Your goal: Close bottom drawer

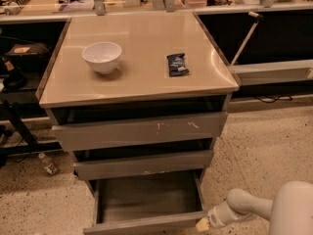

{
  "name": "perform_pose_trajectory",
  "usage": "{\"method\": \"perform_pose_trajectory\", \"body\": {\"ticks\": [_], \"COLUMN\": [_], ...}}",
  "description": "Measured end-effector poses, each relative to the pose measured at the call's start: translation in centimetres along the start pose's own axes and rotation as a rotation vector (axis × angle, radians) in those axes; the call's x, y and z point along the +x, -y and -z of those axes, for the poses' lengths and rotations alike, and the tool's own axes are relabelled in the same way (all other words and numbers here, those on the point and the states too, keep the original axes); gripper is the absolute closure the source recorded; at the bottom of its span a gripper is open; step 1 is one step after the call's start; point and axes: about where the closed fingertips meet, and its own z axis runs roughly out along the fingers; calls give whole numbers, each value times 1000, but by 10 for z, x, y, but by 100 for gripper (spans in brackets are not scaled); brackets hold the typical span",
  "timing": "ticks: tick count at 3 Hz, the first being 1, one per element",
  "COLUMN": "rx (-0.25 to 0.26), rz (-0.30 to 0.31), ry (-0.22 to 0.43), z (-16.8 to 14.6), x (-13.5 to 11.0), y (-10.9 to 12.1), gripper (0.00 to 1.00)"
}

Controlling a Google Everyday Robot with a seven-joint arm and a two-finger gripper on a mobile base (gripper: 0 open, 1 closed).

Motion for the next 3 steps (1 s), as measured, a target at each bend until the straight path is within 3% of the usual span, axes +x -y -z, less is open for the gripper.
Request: {"method": "perform_pose_trajectory", "body": {"ticks": [3], "rx": [-7], "rz": [63], "ry": [21], "z": [-4], "x": [-62], "y": [-1], "gripper": [100]}}
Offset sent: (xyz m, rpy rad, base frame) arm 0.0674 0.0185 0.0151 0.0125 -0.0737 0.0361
